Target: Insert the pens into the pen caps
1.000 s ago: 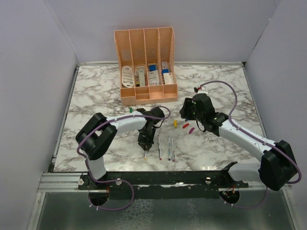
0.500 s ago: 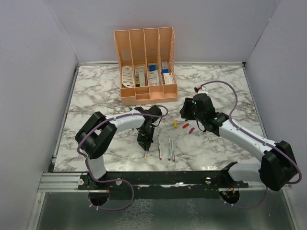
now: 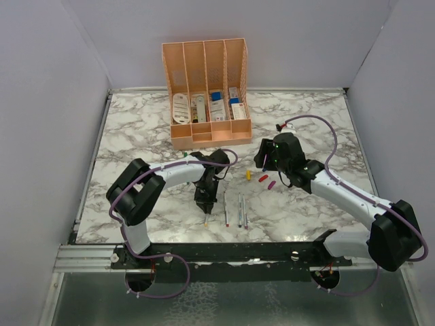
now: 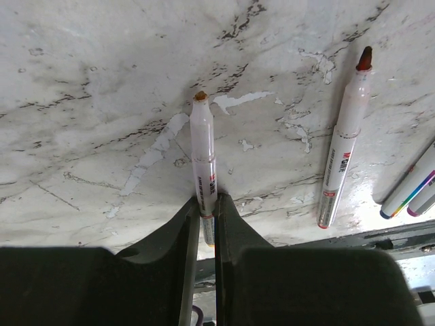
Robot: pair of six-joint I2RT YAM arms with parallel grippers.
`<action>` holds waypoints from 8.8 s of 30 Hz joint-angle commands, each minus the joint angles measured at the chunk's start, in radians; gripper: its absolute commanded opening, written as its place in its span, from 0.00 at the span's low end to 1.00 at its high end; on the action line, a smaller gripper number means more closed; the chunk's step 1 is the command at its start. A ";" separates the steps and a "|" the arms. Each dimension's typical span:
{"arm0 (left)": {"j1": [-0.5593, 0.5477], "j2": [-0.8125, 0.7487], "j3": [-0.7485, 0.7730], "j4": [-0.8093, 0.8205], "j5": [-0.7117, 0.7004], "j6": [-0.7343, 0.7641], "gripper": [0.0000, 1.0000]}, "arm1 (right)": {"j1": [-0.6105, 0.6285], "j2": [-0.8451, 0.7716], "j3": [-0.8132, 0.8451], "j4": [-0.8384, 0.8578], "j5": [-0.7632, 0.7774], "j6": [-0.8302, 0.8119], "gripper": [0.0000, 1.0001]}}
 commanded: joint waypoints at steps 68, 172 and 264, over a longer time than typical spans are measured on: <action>-0.041 -0.179 0.111 0.105 -0.391 0.063 0.00 | -0.004 0.397 0.151 0.023 -0.198 -0.190 0.40; 0.093 -0.467 -0.173 1.265 0.422 0.071 0.00 | -0.034 -0.237 -0.043 0.739 -0.407 -0.108 0.01; 0.071 -0.517 -0.090 1.299 0.297 0.089 0.00 | -0.034 -0.157 -0.135 0.719 -0.538 -0.075 0.01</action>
